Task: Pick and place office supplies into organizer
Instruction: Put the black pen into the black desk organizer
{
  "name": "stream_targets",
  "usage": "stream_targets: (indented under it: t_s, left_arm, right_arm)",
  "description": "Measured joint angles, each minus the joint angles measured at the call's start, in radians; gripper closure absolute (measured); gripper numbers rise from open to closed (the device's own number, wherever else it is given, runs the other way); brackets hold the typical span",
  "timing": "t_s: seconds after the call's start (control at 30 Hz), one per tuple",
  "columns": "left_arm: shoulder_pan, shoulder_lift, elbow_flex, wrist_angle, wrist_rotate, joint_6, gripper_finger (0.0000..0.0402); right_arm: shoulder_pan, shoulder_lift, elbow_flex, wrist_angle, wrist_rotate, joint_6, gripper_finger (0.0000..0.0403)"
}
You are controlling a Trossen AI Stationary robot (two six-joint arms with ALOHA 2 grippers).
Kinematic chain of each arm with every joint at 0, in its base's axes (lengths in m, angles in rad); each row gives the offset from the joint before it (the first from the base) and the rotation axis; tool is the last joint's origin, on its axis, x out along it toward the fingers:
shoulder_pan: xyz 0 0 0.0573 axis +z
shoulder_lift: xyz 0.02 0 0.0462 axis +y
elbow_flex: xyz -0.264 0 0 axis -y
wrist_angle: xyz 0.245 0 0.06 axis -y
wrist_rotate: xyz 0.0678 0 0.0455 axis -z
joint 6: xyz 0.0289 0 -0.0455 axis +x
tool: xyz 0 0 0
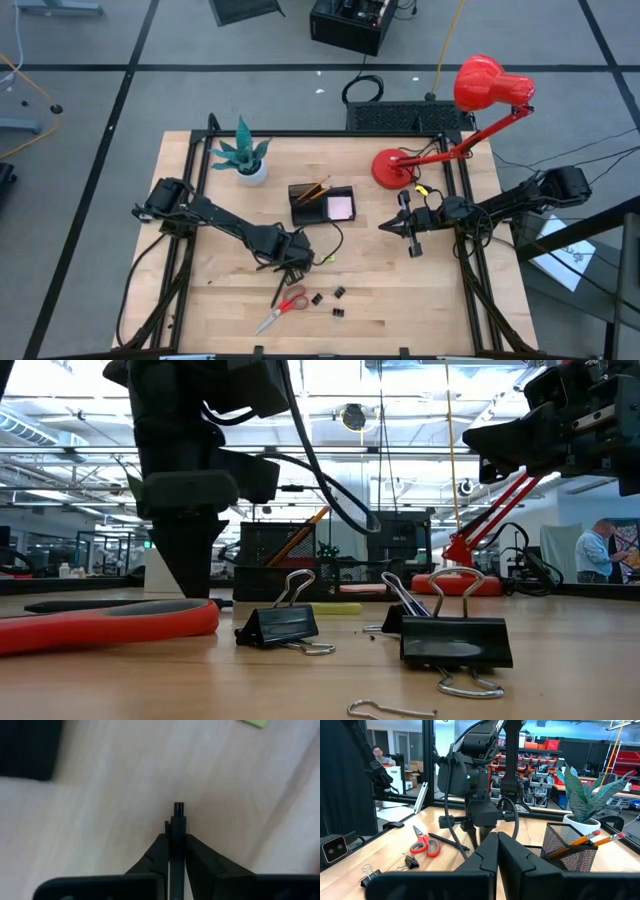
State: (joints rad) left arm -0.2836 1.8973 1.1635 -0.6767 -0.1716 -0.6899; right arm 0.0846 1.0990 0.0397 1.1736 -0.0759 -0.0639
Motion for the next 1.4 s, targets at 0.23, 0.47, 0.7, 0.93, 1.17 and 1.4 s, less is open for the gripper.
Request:
stream_targets:
  t_s: [0.23, 0.47, 0.7, 0.93, 1.17, 1.4]
  left_arm:
    - [0.007, -0.157, 0.001, 0.116, -0.164, 0.17, 0.0345]
    - [0.009, -0.329, 0.002, 0.381, -0.291, 0.514, 0.0358]
    - [0.035, -0.405, 0.004, 0.567, -0.316, 0.865, 0.0346]
    - [0.164, -0.412, 0.002, 0.563, -0.254, 0.872, 0.0353]
    - [0.308, -0.404, -0.05, 0.592, -0.072, 0.829, 0.0354]
    - [0.407, -0.402, -0.24, 0.79, 0.04, 0.756, 0.0354]
  right_arm:
    - [0.0, 0.0, 0.0, 0.0, 0.0, 0.0, 0.0399]
    - [0.0, 0.0, 0.0, 0.002, 0.0, 0.0, 0.0399]
    - [0.0, 0.0, 0.0, -0.002, -0.002, 0.0, 0.0399]
    - [0.0, 0.0, 0.0, -0.005, -0.003, 0.0, 0.0399]
    - [0.0, 0.0, 0.0, -0.004, -0.004, 0.012, 0.0399]
    - [0.0, 0.0, 0.0, -0.004, -0.004, 0.023, 0.0399]
